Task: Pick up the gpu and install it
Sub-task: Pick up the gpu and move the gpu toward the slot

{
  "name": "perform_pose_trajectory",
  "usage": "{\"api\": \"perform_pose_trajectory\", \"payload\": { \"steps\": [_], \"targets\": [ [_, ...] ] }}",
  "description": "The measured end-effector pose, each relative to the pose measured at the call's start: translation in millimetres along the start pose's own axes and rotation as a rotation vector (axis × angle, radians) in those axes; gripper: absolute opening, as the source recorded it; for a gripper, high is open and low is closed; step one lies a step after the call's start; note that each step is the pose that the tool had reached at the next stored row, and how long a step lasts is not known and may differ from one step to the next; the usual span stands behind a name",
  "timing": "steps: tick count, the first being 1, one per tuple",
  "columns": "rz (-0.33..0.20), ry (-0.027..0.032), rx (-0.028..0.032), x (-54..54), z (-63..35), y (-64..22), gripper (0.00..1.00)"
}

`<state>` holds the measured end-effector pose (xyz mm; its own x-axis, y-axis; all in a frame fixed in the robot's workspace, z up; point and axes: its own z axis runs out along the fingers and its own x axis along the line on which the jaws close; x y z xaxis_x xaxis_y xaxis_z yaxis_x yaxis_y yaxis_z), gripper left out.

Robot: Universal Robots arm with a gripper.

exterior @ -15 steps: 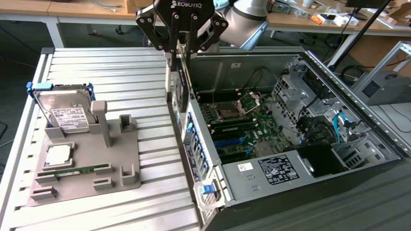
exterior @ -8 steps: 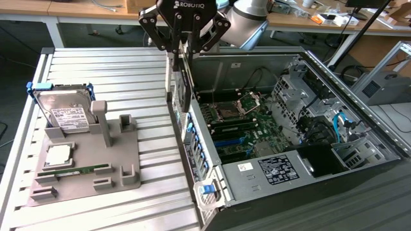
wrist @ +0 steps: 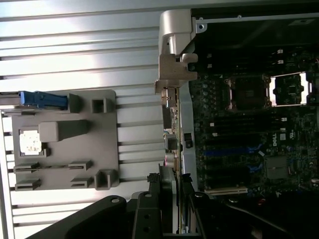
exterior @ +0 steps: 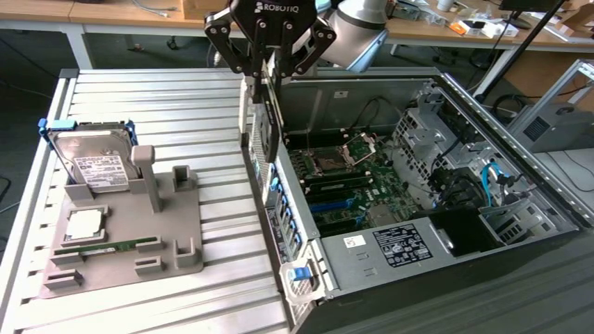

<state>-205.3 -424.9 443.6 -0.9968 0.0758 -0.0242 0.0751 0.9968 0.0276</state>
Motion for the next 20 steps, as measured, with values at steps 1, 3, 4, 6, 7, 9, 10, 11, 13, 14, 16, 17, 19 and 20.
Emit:
{"api": "perform_pose_trajectory", "payload": {
  "steps": [1, 3, 4, 6, 7, 9, 10, 11, 13, 14, 16, 17, 19, 20],
  "targets": [
    [0.0, 0.0001, 0.0001, -0.5, 0.0, 0.0, 0.27],
    [0.0, 0.0001, 0.0001, -1.6, 0.1, 0.1, 0.27],
    [0.0, 0.0001, 0.0001, -2.2, 0.2, 0.2, 0.27],
    [0.0, 0.0001, 0.0001, -3.3, 0.3, 0.3, 0.27],
    [0.0, 0.0001, 0.0001, -3.8, 0.4, 0.3, 0.27],
    [0.0, 0.0, 0.0, -4.6, 0.5, 0.3, 0.27],
    [0.0, 0.0, 0.0, -5.1, 0.6, 0.4, 0.27],
    [0.0, 0.0001, 0.0001, -5.5, 0.6, 0.4, 0.27],
    [0.0, 0.0, 0.0, -6.2, 0.7, 0.4, 0.27],
    [0.0, 0.0, 0.0, -6.6, 0.7, 0.5, 0.27],
    [0.0, 0.0001, 0.0001, -7.4, 0.8, 0.5, 0.27],
    [0.0, 0.0, 0.0, -7.8, 0.9, 0.6, 0.27],
    [0.0, 0.0, 0.0, -8.5, 1.0, 0.6, 0.27],
    [0.0, 0.0, 0.0, -8.9, 1.1, 0.6, 0.27]
  ]
}}
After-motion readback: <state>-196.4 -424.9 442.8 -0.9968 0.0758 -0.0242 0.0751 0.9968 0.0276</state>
